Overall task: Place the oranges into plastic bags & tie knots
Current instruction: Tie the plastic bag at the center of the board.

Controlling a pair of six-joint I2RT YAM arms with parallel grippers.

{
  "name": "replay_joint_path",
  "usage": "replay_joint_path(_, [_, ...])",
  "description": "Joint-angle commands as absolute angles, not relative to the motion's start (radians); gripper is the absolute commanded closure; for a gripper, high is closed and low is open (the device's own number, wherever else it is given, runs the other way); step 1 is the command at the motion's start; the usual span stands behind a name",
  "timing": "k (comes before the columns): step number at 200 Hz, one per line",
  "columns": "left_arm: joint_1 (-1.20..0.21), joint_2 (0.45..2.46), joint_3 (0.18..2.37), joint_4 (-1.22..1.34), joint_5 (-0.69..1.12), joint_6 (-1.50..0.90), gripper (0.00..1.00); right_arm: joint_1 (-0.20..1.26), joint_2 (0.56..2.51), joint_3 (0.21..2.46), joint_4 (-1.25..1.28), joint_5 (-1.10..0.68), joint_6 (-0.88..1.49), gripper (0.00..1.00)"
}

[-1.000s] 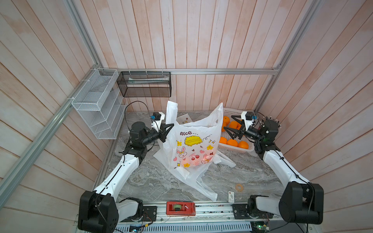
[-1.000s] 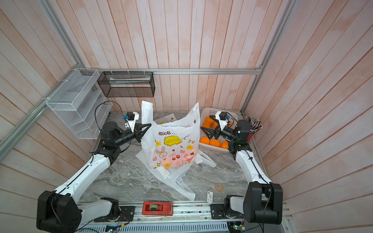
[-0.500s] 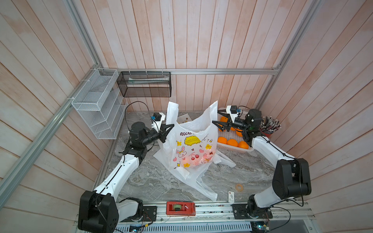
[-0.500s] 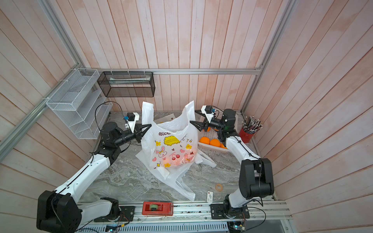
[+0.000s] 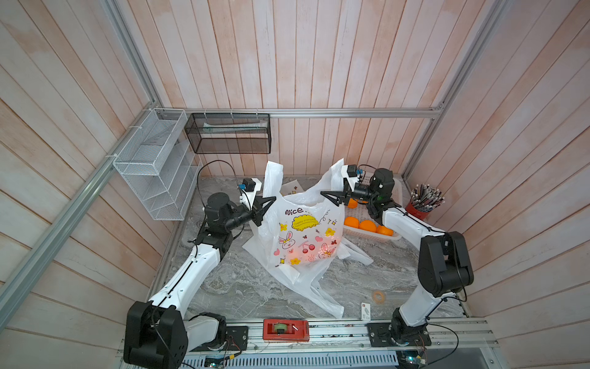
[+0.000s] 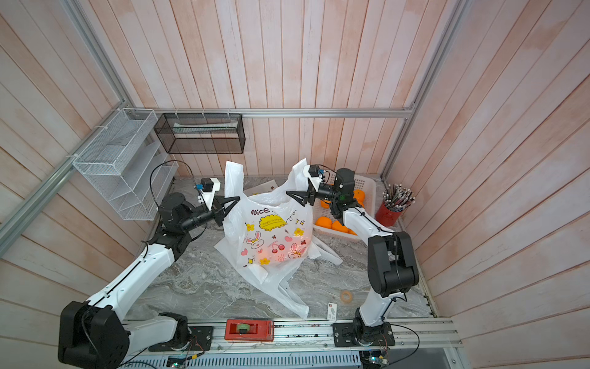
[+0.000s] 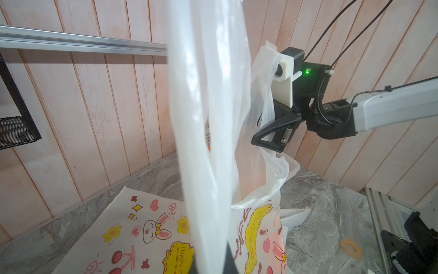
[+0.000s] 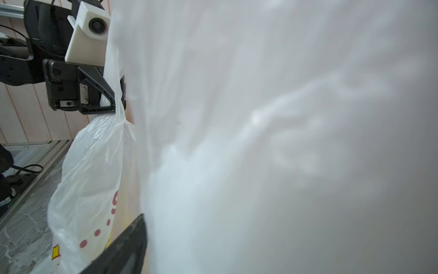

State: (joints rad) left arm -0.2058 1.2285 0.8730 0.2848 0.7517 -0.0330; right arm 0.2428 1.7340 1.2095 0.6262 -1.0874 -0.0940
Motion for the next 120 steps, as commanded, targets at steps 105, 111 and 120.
replay_joint_path(105, [-0.226,1.335,0.986,0.039,0.802,0.087,1.0,0.319,1.493,1.059,0.38,-0.797,-0.339,1.0])
replay_joint_path(111, [-0.232,1.343,0.995,0.028,0.81,0.095,1.0,0.333,1.48,1.054,0.346,-0.772,-0.368,1.0])
replay_joint_path(120, [-0.244,1.355,1.005,0.023,0.821,0.102,0.96,0.356,1.468,1.053,0.294,-0.735,-0.416,1.0])
